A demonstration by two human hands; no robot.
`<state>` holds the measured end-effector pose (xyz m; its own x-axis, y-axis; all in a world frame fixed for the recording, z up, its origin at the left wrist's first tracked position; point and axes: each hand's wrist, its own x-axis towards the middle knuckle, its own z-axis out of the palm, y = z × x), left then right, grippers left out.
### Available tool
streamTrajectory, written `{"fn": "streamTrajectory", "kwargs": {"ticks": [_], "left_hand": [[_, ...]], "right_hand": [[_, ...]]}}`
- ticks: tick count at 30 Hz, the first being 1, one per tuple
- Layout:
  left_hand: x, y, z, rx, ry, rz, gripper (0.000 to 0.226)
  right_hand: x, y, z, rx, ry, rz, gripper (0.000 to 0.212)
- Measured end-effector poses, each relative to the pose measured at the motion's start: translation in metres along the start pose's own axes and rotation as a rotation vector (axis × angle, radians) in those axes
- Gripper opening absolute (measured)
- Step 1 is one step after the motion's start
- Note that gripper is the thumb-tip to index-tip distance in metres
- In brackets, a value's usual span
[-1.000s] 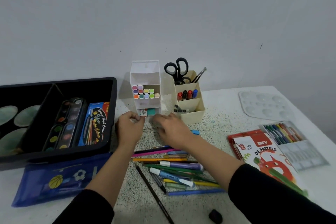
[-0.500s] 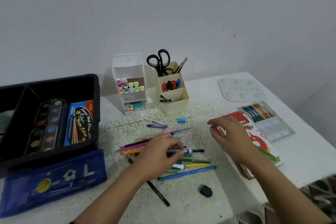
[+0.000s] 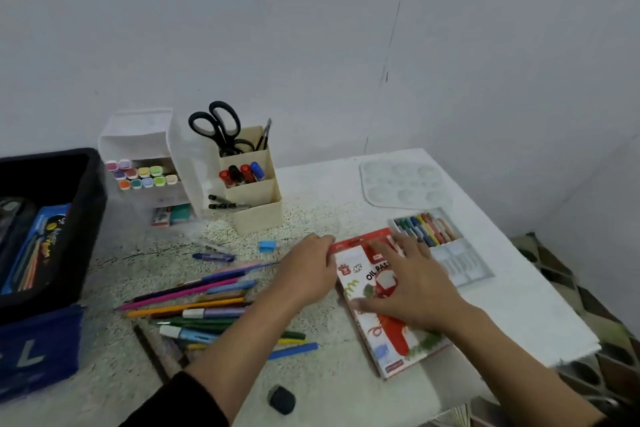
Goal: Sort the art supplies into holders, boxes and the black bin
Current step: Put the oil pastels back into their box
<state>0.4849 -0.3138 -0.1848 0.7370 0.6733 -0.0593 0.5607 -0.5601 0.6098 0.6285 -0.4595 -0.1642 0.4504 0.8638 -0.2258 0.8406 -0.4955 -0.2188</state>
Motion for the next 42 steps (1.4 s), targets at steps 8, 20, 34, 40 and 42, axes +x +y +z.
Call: {"fn": "streamTrajectory", "kwargs": {"ticks": [8, 20, 34, 40, 42], "left_hand": [[0.024, 0.011, 0.011, -0.112, 0.053, -0.210, 0.005], [0.011, 0.001, 0.001, -0.180, 0.107, -0.264, 0.008], [-0.056, -0.025, -0.035, -0.103, 0.348, -0.217, 0.009], [-0.106, -0.091, -0.054, 0.161, 0.415, -0.197, 0.015], [-0.108, -0.109, -0.058, 0.249, 0.365, -0.234, 0.028]], "right_hand": [[0.031, 0.014, -0.003, 0.058, -0.057, -0.074, 0.123], [0.050, 0.014, -0.005, 0.424, 0.078, -0.257, 0.077], [0.054, -0.011, 0.012, 0.380, 0.313, -0.376, 0.038], [0.054, -0.052, 0.026, 0.441, 0.255, -0.571, 0.018], [0.058, -0.072, 0.031, 0.456, 0.226, -0.619, 0.015]]}}
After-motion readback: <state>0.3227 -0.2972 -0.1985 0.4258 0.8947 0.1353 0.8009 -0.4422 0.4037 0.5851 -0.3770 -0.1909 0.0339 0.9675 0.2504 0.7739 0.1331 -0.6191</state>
